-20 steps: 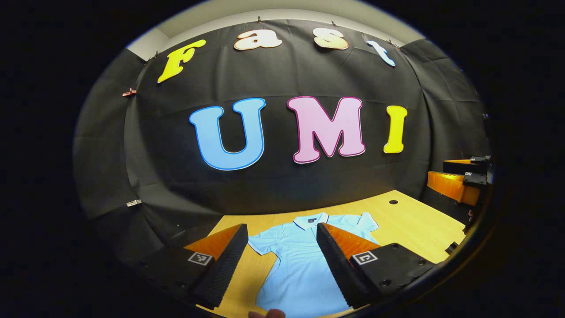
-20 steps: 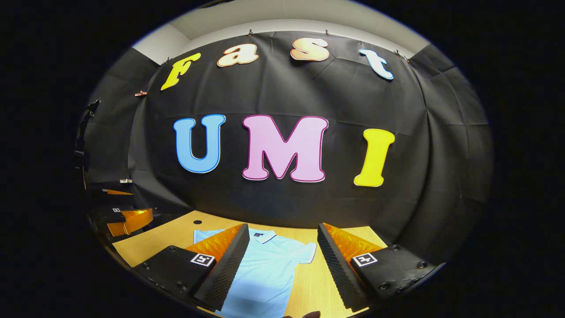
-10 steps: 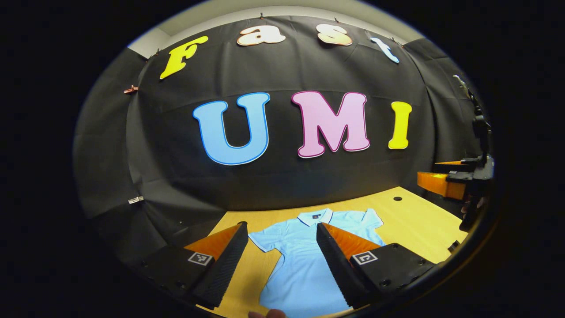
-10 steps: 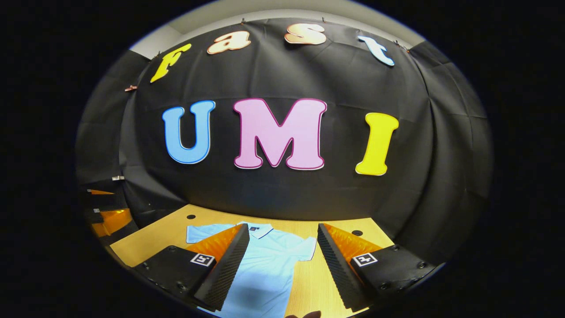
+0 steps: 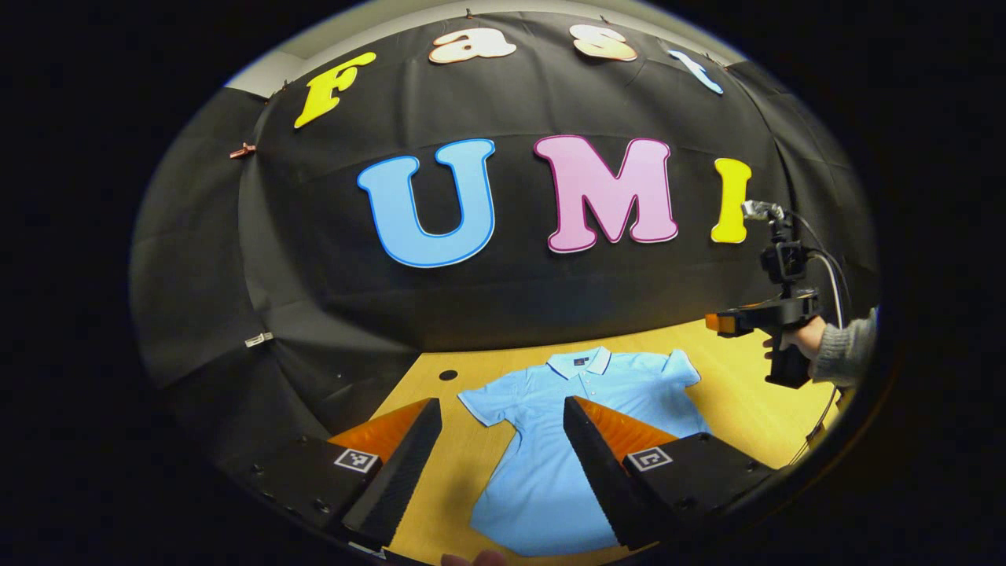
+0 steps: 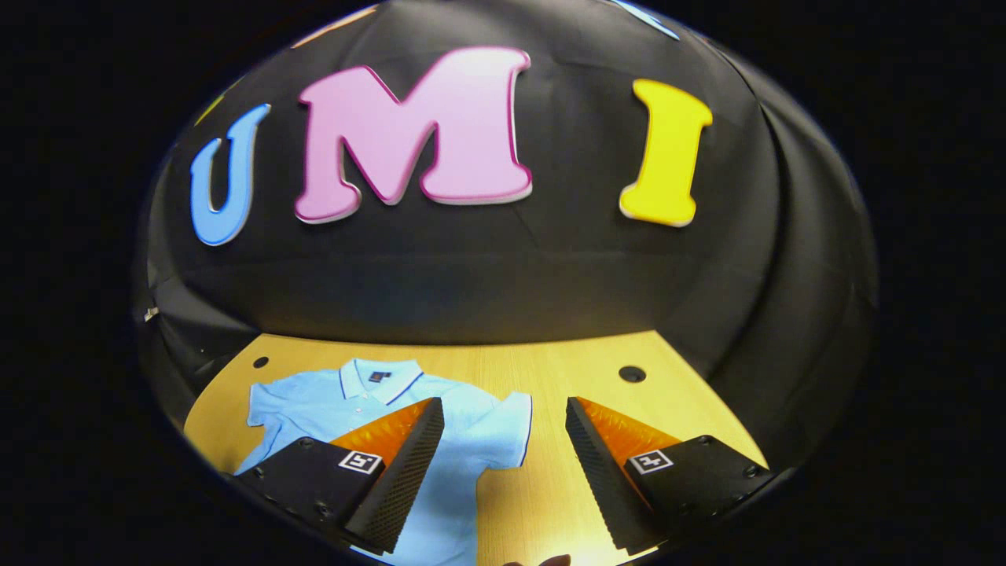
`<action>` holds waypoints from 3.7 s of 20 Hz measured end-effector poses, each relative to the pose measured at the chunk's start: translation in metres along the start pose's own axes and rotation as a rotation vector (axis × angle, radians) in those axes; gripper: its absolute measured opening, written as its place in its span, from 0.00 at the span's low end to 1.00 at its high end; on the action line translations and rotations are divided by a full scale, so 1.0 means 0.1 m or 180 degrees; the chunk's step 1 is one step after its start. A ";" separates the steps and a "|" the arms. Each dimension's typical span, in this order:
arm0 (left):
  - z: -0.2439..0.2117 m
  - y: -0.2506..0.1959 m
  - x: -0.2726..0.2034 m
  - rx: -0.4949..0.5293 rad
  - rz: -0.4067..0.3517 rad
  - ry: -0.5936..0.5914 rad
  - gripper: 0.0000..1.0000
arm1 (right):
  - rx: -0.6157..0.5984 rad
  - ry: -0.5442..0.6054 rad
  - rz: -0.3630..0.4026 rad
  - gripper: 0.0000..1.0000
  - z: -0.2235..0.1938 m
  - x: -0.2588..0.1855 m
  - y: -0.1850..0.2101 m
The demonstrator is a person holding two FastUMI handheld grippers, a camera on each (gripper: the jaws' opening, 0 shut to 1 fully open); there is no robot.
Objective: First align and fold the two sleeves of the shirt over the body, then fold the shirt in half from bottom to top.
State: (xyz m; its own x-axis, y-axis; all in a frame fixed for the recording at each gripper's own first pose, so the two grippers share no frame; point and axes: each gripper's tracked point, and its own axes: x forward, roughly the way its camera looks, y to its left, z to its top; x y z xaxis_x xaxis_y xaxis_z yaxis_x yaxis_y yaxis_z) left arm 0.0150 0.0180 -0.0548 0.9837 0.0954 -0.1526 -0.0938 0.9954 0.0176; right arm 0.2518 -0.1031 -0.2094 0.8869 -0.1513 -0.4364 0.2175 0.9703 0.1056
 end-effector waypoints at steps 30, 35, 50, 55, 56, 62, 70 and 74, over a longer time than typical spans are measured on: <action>-0.48 0.16 -0.09 -0.0074 0.0254 0.0370 0.99 | -0.0167 0.1035 -0.0199 0.11 -1.14 1.51 0.05; -0.52 0.16 -0.09 -0.0077 0.0235 0.0380 0.99 | -0.0195 0.0942 -0.0097 0.05 -1.03 1.45 0.13; -0.62 0.43 -0.23 -0.0182 0.0392 0.0380 0.99 | -0.0701 0.0506 0.1153 0.05 -0.68 0.77 2.14; -0.71 0.55 -0.34 -0.0230 0.0514 0.0429 0.99 | -0.1169 0.0648 0.1480 0.05 -1.08 0.61 2.76; -0.73 0.58 -0.36 -0.0240 0.0536 0.0442 0.99 | -0.1231 0.0696 0.1518 0.05 -1.15 0.59 2.84; -0.80 0.68 -0.43 -0.0298 0.0641 0.0476 0.99 | -0.1420 0.0891 0.1592 0.05 -1.50 0.56 3.06; -0.83 0.69 -0.39 -0.0328 0.0630 0.0496 0.99 | -0.1533 0.1017 0.1518 0.05 -1.71 0.67 3.05; -0.84 0.65 -0.29 -0.0334 0.0566 0.0507 0.99 | -0.1457 0.1054 0.1485 0.14 -1.73 0.66 3.05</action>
State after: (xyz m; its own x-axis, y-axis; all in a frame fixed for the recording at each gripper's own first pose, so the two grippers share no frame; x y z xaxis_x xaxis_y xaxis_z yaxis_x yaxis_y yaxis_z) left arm -0.0329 0.0805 -0.1327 0.9145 0.2598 -0.3101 -0.2866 0.9571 -0.0433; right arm 0.3060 0.2152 -0.3606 0.6602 0.2916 -0.6922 -0.4092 0.9124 -0.0059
